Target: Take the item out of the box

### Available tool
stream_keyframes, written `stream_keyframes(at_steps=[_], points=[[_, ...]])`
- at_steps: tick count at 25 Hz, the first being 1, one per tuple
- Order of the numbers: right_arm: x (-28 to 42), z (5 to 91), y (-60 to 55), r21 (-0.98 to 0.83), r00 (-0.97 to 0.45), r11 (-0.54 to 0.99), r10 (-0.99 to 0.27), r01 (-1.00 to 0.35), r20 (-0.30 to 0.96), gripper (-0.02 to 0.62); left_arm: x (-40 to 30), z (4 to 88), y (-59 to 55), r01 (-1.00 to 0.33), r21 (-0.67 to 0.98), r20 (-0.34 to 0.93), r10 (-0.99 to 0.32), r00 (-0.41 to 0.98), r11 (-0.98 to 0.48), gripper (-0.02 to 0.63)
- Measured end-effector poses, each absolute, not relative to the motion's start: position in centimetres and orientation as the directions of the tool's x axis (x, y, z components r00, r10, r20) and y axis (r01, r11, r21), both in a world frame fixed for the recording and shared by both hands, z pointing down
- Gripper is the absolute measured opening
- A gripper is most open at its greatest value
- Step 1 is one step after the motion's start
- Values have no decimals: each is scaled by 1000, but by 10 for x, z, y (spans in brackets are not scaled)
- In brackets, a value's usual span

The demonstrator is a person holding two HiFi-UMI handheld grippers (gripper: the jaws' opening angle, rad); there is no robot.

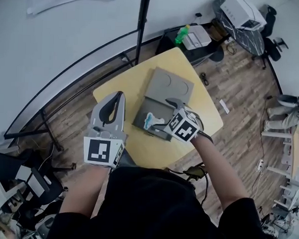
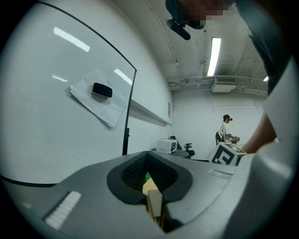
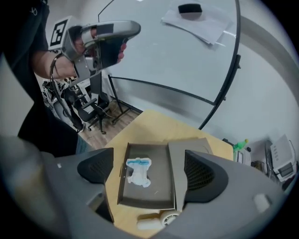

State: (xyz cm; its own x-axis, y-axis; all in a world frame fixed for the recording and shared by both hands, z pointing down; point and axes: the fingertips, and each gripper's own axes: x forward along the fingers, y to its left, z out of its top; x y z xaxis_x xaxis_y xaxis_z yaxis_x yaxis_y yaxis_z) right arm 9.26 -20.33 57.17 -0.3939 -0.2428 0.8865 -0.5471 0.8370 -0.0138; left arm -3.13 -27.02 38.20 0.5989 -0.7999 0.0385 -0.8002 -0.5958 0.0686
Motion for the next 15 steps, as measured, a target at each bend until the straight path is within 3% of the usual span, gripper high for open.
stream_keyframes(at_steps=[6, 15], points=[[96, 623, -191, -105, -324, 856, -75, -505, 943, 484, -34, 391, -270, -813, 72, 51, -812, 581, -578, 1], [102, 684, -181, -151, -184, 865, 70, -479, 981, 428, -44, 417, -265, -825, 89, 147, -812, 565, -558, 0]])
